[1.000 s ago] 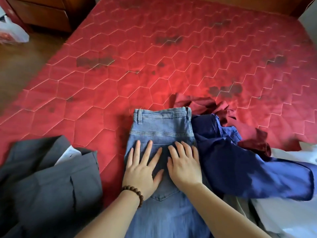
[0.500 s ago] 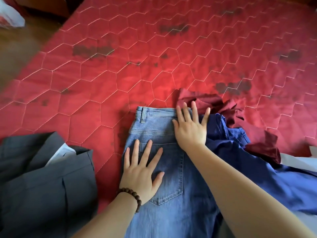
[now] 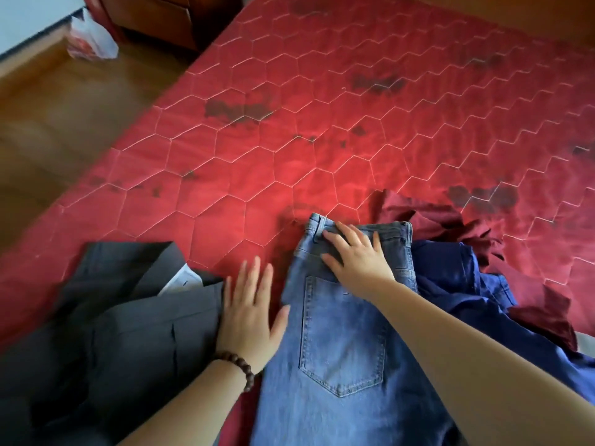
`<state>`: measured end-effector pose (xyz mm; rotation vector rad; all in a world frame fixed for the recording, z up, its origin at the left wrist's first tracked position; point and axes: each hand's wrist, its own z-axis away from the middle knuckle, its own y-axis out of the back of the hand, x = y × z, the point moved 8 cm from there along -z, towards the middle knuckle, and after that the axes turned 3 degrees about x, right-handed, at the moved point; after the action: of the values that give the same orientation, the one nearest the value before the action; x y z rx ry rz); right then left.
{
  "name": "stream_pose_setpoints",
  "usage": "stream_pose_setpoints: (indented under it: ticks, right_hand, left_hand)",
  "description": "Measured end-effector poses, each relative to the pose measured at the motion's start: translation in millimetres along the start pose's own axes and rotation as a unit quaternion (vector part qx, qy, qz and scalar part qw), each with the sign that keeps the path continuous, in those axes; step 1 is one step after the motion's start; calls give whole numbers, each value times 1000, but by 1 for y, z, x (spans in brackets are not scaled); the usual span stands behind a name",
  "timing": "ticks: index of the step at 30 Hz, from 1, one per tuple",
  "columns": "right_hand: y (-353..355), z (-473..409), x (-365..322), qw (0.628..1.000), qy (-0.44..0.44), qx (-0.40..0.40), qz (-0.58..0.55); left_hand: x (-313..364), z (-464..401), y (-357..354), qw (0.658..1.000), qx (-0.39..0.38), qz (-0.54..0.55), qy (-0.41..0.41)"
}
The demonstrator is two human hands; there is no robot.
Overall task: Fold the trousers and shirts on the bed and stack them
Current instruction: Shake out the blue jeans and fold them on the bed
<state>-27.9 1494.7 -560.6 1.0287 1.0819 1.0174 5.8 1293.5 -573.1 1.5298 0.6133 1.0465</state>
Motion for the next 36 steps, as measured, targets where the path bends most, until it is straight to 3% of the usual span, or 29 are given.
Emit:
stream_pose_setpoints:
  ticks: [3, 7, 11, 15, 21, 26, 30, 33, 36]
  right_hand:
    - [36, -30, -14, 991, -14, 58, -122]
    - [18, -62, -43, 989, 23, -120, -86]
    - [26, -63, -39, 991, 46, -86, -86]
    - [22, -49, -36, 964, 79, -207, -147]
    - [20, -57, -25, 951, 71, -283, -104]
    - [20, -75, -32, 968, 24, -207, -136]
    - [39, -101, -36, 984, 10, -47, -172]
    - [26, -104, -33, 998, -18, -39, -37]
    - [39, -77, -32, 990, -20, 133, 46]
  left_hand:
    - [-27, 6, -9, 997, -53, -54, 22]
    - [-23, 5, -16, 996, -61, -62, 3]
    - [-26, 4, -17, 996, -71, -57, 4]
    - [-25, 4, -16, 996, -75, -44, 5]
    - [-24, 4, -16, 996, -77, -44, 5]
    - [-24, 4, -14, 996, -75, -45, 3]
    - [-24, 4, -14, 996, -74, -43, -1]
    - [-23, 5, -15, 996, -75, -44, 2]
    - [-24, 4, -16, 996, -82, -44, 5]
